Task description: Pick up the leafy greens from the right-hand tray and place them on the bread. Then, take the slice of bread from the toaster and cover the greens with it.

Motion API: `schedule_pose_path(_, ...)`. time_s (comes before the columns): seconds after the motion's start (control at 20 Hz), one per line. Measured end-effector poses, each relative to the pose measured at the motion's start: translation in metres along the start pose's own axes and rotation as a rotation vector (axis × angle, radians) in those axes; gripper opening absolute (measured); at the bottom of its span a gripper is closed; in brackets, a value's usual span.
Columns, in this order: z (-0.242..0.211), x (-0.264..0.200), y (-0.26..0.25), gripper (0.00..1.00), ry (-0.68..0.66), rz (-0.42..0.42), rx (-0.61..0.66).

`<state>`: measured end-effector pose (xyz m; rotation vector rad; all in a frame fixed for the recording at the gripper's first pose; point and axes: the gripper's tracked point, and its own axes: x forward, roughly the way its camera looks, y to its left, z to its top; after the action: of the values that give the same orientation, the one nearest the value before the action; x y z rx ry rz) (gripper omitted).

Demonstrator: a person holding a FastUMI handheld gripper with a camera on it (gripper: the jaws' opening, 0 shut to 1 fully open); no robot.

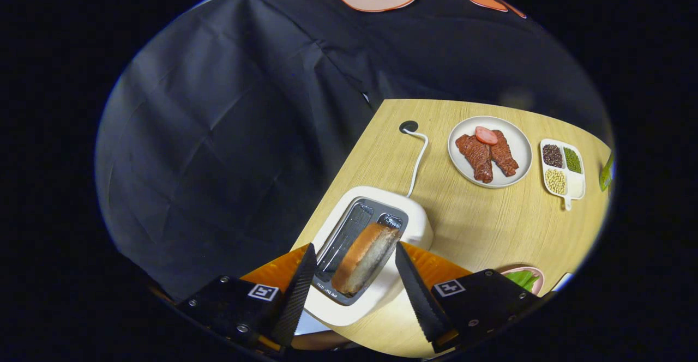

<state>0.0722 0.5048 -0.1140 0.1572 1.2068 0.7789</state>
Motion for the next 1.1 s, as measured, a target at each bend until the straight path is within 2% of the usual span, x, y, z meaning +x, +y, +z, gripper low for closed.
schedule_pose_path(0.3, -0.011, 0.012, -0.006, 0.64, 0.052, -0.045, 0.002)
schedule_pose_path(0.5, -0.005, 0.004, -0.012, 0.38, -0.004, -0.077, -0.041)
schedule_pose_path(0.55, -0.004, 0.001, -0.01, 0.28, -0.015, -0.081, -0.041)
schedule_pose_path(0.65, -0.001, -0.006, -0.006, 0.14, -0.037, -0.057, -0.042)
schedule_pose_path(0.75, 0.0, -0.019, -0.004, 0.12, -0.062, -0.038, -0.04)
schedule_pose_path(1.0, 0.002, -0.052, -0.012, 0.11, -0.132, -0.015, -0.039)
schedule_pose_path(1.1, -0.002, -0.063, -0.012, 0.11, -0.154, 0.018, -0.033)
